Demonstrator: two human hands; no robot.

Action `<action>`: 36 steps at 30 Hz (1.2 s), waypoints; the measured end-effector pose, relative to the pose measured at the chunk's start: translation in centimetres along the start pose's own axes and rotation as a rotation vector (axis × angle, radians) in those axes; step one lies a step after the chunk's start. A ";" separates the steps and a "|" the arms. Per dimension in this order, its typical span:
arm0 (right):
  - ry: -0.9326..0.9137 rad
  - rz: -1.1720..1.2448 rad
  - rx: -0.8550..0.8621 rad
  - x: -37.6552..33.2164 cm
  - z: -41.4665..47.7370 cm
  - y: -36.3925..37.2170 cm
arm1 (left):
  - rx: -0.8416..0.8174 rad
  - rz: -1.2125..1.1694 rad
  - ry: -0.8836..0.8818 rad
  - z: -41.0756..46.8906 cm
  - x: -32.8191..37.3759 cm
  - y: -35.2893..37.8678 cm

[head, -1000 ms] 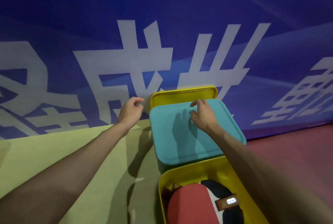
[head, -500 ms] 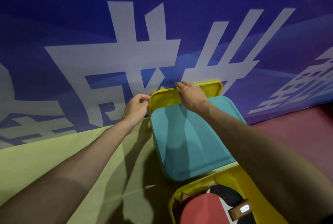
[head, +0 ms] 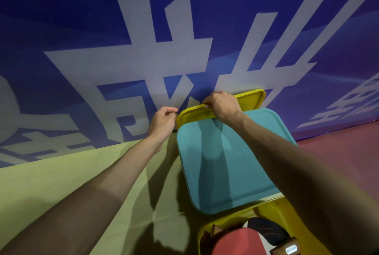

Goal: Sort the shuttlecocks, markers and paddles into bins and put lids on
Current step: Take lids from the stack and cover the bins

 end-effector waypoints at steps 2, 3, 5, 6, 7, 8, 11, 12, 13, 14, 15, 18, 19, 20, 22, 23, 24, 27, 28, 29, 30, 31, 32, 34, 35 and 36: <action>0.012 0.022 0.003 -0.3 -0.2 -0.6 | 0.023 0.004 -0.006 -0.3 0.4 -0.3; 0.010 0.036 0.012 -0.5 -0.3 -1.1 | 0.042 0.003 -0.018 -0.4 0.4 -0.6; -0.013 0.056 0.025 -1.0 -0.8 -2.2 | 0.074 -0.008 -0.057 -0.9 0.7 -1.2; -0.033 0.057 0.031 -1.3 -1.2 -2.9 | 0.084 -0.056 -0.088 -1.3 0.8 -1.4; -0.056 0.046 0.042 -1.7 -1.6 -3.6 | 0.091 -0.171 -0.139 -1.5 0.7 -1.6; -0.082 0.021 0.060 -2.2 -2.1 -4.2 | 0.089 -0.343 -0.202 -1.8 0.8 -1.9; -0.173 -0.057 0.136 -4.3 -4.0 -6.2 | 0.057 -0.836 -0.319 -3.1 1.3 -3.0; -0.209 -0.073 0.160 -5.2 -4.6 -6.7 | 0.066 -0.933 -0.334 -3.7 1.5 -3.6; -0.242 -0.087 0.178 -6.1 -5.2 -7.1 | 0.090 -1.011 -0.341 -4.3 1.5 -4.3; -0.272 -0.109 0.190 -7.0 -5.9 -7.6 | 0.118 -1.068 -0.348 -4.9 1.3 -5.0; -0.297 -0.135 0.203 -7.9 -6.4 -8.0 | 0.134 -1.108 -0.361 -5.6 1.2 -5.6; -0.364 -0.224 0.238 -11.2 -8.4 -8.8 | 0.110 -1.165 -0.375 -8.1 0.7 -7.4; -0.391 -0.244 0.243 -12.5 -9.1 -8.8 | 0.097 -1.193 -0.356 -9.0 0.5 -8.0; -0.418 -0.256 0.253 -13.7 -9.7 -8.8 | 0.101 -1.213 -0.335 -9.9 0.1 -8.7; -0.482 -0.240 0.287 -15.9 -10.6 -8.6 | 0.125 -1.245 -0.300 -11.7 -0.9 -10.2; -0.511 -0.224 0.292 -16.8 -11.1 -8.4 | 0.143 -1.255 -0.287 -12.3 -1.6 -10.9; -0.532 -0.216 0.286 -17.5 -11.5 -8.2 | 0.163 -1.254 -0.277 -12.9 -2.3 -11.6; -0.588 -0.204 0.216 -19.5 -12.8 -7.5 | 0.213 -1.255 -0.262 -14.8 -4.0 -13.3; -0.591 -0.175 0.183 -20.1 -13.1 -7.3 | 0.231 -1.242 -0.269 -15.6 -4.4 -13.8; -0.580 -0.130 0.157 -20.6 -13.4 -7.1 | 0.257 -1.233 -0.276 -16.5 -4.7 -14.3; -0.555 -0.079 0.143 -21.0 -13.7 -7.1 | 0.278 -1.228 -0.273 -17.4 -5.0 -14.7; -0.523 -0.035 0.152 -21.1 -14.0 -7.0 | 0.290 -1.229 -0.259 -18.3 -5.3 -15.1; -0.491 -0.012 0.181 -21.0 -14.4 -7.0 | 0.301 -1.228 -0.246 -19.1 -5.6 -15.5; -0.414 -0.040 0.243 -20.3 -15.0 -6.7 | 0.355 -1.236 -0.222 -20.8 -6.3 -16.3; -0.355 -0.067 0.252 -19.6 -15.3 -6.6 | 0.391 -1.242 -0.214 -21.5 -6.6 -16.7; -0.281 -0.080 0.240 -18.7 -15.5 -6.3 | 0.425 -1.249 -0.205 -22.2 -6.9 -16.9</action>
Point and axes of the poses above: each hand's wrist, its own z-axis towards the middle knuckle, its own y-axis out of the palm, x = y × z, the point moved 3 cm from there along z, towards the middle knuckle, and after that the axes turned 6 degrees about -x, right-handed, at the moved point
